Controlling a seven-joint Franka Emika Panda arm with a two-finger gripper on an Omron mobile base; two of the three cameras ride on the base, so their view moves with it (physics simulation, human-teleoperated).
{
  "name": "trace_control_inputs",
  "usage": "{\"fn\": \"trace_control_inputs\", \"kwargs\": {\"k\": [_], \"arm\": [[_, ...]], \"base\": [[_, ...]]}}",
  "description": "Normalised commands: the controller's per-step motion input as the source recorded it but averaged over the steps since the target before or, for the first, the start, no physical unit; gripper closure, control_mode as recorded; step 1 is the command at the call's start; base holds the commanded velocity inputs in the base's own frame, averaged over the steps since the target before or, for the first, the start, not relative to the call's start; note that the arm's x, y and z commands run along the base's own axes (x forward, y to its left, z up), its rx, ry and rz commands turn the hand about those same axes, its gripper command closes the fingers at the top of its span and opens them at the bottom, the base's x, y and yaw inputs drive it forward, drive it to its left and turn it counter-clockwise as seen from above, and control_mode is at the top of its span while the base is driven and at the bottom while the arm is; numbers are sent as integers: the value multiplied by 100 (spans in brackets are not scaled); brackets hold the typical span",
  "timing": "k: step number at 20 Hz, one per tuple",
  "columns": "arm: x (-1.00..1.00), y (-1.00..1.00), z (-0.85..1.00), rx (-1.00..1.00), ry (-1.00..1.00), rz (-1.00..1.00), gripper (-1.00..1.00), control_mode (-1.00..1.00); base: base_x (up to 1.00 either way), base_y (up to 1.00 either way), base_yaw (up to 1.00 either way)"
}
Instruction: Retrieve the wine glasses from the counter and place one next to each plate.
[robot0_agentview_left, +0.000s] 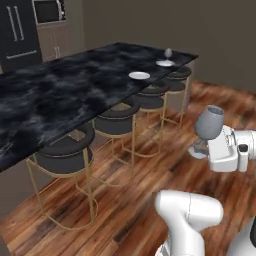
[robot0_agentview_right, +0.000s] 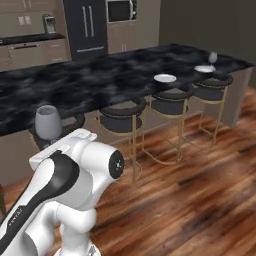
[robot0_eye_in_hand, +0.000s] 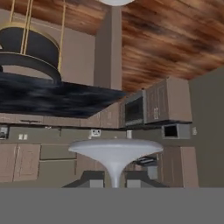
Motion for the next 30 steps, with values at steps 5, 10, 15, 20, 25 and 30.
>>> {"fn": "trace_control_inputs", "kwargs": {"k": [5,10,15,20,25,30], "arm": [[0,0,0,0,0,0,100,100],[0,0,0,0,0,0,100,100],[0,0,0,0,0,0,100,100],[0,0,0,0,0,0,100,100],[0,0,0,0,0,0,100,100],[0,0,0,0,0,0,100,100]], "base": [[99,-49,71],[87,-65,67],[53,-100,39],[0,-100,18],[15,-100,11],[30,-100,11]]}}
